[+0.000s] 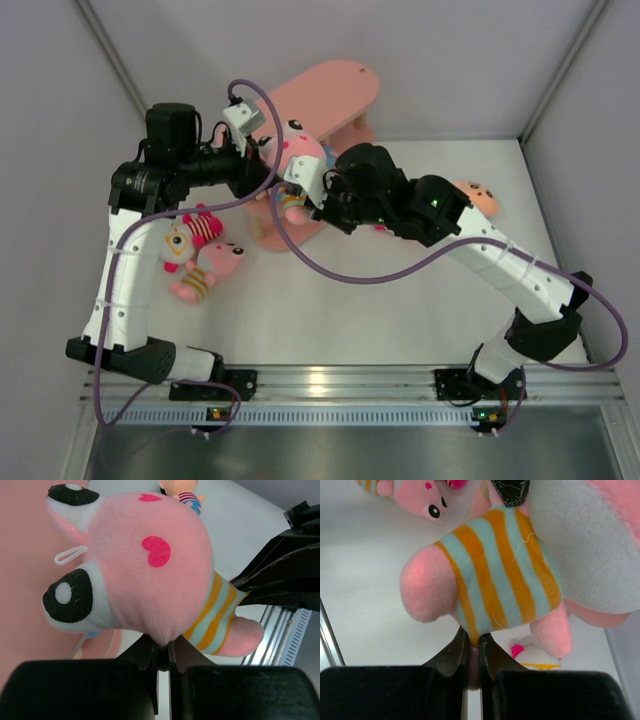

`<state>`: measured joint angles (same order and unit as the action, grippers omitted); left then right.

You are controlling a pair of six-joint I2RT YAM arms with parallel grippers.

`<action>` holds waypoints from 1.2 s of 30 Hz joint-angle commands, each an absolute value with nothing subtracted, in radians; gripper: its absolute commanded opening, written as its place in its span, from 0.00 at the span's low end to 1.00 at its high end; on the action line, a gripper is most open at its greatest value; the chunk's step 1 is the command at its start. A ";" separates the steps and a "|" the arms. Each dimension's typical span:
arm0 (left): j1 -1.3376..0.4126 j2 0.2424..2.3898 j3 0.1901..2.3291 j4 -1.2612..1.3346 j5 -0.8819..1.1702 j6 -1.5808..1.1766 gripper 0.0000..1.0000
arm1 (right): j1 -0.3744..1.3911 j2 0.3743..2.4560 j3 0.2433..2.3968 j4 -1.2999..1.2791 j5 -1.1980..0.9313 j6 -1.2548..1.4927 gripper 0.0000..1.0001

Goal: Place and organize the stuffed toys onto the shelf

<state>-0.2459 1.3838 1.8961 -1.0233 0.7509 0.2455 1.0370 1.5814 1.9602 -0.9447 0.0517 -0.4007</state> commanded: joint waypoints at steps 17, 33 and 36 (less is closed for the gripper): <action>-0.180 1.523 2.003 -0.629 0.299 0.005 0.00 | 0.853 1.352 1.813 -0.485 0.213 -0.204 0.98; -0.074 1.572 1.973 -0.728 0.653 0.113 0.00 | 0.712 1.190 1.555 -0.463 0.118 -0.080 0.98; -0.072 1.546 1.964 -0.764 0.669 0.123 0.00 | 0.707 1.181 1.542 -0.465 0.118 -0.075 0.98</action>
<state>-0.0708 1.5990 1.9839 -0.6842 0.5919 0.0788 0.7208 1.2198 1.5440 -0.5117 0.1455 -0.1024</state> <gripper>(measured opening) 0.076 0.979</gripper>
